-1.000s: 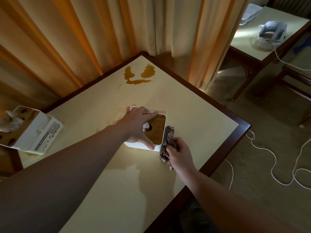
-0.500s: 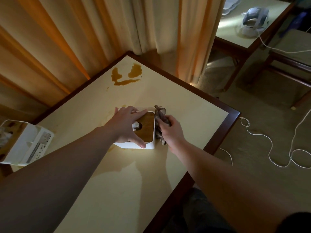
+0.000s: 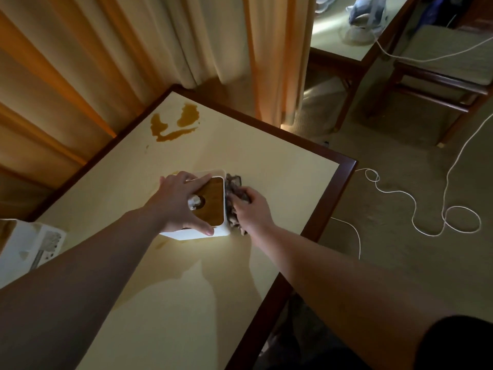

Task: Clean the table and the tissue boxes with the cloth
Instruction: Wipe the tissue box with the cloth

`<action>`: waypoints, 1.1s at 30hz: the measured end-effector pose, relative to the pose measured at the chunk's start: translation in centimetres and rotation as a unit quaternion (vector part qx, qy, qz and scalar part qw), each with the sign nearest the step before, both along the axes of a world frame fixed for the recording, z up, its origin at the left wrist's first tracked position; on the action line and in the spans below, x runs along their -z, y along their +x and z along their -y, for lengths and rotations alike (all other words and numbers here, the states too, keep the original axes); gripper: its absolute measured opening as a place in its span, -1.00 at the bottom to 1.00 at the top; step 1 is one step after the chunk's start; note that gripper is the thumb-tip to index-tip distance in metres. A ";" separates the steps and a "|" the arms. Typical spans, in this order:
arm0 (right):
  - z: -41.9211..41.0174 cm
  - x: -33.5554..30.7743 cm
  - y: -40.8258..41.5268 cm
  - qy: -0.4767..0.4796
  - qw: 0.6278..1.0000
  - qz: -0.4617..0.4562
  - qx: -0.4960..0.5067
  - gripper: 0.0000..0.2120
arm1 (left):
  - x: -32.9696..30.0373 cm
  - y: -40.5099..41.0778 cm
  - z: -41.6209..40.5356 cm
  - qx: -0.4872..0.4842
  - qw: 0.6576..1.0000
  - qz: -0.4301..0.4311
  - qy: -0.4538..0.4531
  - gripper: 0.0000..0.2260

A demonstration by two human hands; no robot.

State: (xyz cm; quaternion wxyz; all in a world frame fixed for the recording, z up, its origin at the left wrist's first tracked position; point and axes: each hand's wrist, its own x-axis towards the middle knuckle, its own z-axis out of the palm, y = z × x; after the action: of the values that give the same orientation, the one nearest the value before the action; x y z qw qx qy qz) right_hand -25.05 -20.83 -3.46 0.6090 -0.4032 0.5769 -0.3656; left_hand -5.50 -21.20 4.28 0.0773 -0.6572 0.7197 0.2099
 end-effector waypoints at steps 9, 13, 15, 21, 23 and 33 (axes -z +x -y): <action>3.9 -0.4 0.4 0.004 1.000 -0.017 -0.018 -0.87 | 0.0 0.0 -0.2 -0.013 1.000 -0.012 0.002 0.18; 0.1 0.3 -0.1 0.016 0.999 0.003 -0.035 -0.86 | -0.2 -0.1 -0.4 -0.007 1.000 -0.006 -0.002 0.18; -2.2 0.9 -0.4 0.015 0.999 0.003 -0.038 -0.88 | -0.3 -0.1 -0.3 -0.002 1.000 -0.001 -0.004 0.19; -3.8 1.5 -0.4 0.023 0.999 -0.001 -0.035 -0.93 | -0.5 -0.3 -0.3 0.005 1.000 0.008 -0.005 0.20; -2.1 1.0 -0.1 0.015 0.999 -0.015 -0.024 -0.94 | -0.6 -0.4 -0.4 0.005 1.000 0.006 -0.004 0.19; 6.2 -0.6 1.4 -0.004 0.999 -0.037 -0.014 -0.91 | -1.0 -0.8 -0.8 0.019 0.998 0.062 -0.011 0.17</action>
State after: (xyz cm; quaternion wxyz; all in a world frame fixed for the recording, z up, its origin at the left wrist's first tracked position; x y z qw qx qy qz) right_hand -23.67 -27.03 -2.87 0.5904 -0.4272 0.5919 -0.3444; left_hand -6.27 -20.37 5.24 0.1181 -0.6557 0.7285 0.1595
